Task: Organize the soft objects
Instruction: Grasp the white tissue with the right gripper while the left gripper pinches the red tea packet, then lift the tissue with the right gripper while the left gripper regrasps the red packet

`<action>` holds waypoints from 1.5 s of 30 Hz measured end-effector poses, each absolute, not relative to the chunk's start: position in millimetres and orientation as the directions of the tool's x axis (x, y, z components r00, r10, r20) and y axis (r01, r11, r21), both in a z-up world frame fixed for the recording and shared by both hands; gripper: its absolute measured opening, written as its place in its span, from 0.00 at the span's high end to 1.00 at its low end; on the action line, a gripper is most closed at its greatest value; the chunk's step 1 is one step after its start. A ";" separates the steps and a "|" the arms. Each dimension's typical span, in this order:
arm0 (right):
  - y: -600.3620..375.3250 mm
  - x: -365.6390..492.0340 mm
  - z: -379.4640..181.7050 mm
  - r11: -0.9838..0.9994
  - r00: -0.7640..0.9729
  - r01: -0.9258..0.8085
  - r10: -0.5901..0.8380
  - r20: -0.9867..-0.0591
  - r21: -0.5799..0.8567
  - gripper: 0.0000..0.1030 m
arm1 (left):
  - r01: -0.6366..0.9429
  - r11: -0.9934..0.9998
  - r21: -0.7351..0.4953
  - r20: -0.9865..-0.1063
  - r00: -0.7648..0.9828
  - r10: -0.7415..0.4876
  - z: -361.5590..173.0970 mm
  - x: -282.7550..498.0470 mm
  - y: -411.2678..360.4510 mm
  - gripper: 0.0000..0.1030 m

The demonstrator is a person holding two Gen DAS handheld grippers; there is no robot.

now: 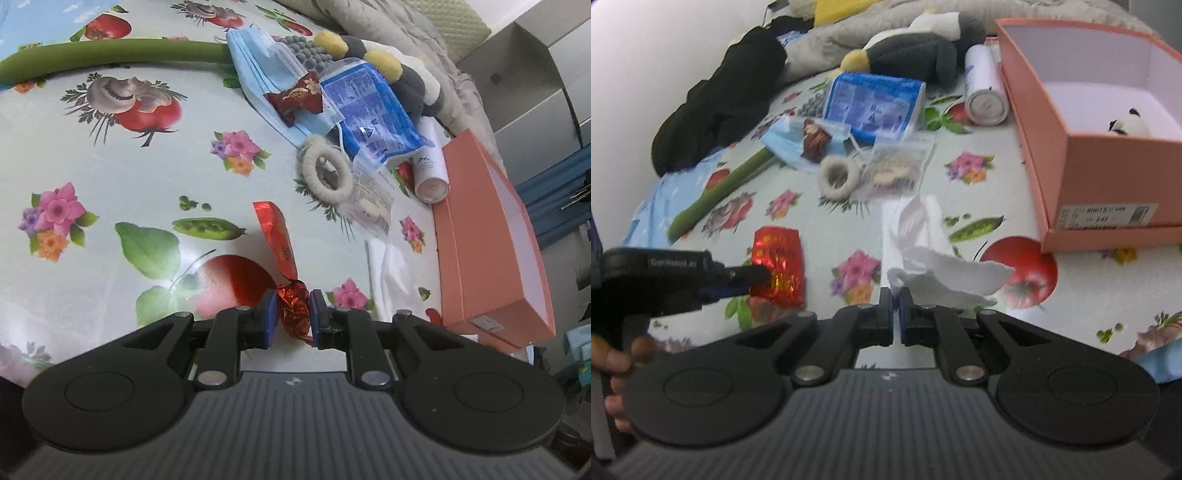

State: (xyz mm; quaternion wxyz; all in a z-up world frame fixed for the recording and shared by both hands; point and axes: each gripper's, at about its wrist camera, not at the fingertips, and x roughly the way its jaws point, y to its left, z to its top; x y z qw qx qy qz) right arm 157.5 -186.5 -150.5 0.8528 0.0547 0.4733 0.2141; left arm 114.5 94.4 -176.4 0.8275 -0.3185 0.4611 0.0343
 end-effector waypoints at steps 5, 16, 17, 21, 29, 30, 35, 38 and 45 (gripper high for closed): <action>-191.5 149.2 -146.6 0.900 0.456 -0.330 0.416 -0.786 0.285 0.55 | -0.366 0.811 -0.457 -0.802 0.563 -0.198 -172.2 106.1 91.8 0.54; -198.0 146.9 -135.0 0.899 0.528 -0.379 0.406 -0.746 0.221 0.28 | -0.376 0.858 -0.350 -0.818 0.569 -0.084 -162.2 111.9 78.8 0.27; -195.8 150.7 -137.1 0.898 0.531 -0.384 0.403 -0.745 0.213 0.28 | -0.380 0.860 -0.341 -0.820 0.568 -0.074 -162.8 113.4 77.7 0.24; -184.7 165.9 -144.9 0.892 0.545 -0.419 0.395 -0.740 0.168 0.28 | -0.392 0.859 -0.329 -0.825 0.561 -0.060 -166.6 117.3 75.2 0.23; -157.0 188.9 -178.7 0.867 0.509 -0.488 0.379 -0.773 0.105 0.29 | -0.422 0.849 -0.319 -0.839 0.542 -0.046 -177.2 123.2 78.1 0.20; -155.2 190.8 -182.8 0.865 0.505 -0.492 0.376 -0.777 0.099 0.33 | -0.422 0.850 -0.316 -0.839 0.542 -0.043 -177.7 123.7 77.9 0.20; -151.7 193.3 -199.7 0.866 0.501 -0.497 0.345 -0.794 0.063 0.36 | -0.428 0.848 -0.312 -0.841 0.539 -0.037 -181.9 127.3 76.6 0.20; -149.6 191.6 -200.1 0.858 0.511 -0.512 0.334 -0.792 0.031 0.54 | -0.421 0.851 -0.313 -0.845 0.532 -0.048 -185.8 130.5 73.6 0.20; -155.5 196.5 -189.3 0.879 0.516 -0.476 0.286 -0.807 0.007 0.88 | -0.395 0.882 -0.256 -0.845 0.535 -0.006 -185.0 132.5 62.7 0.20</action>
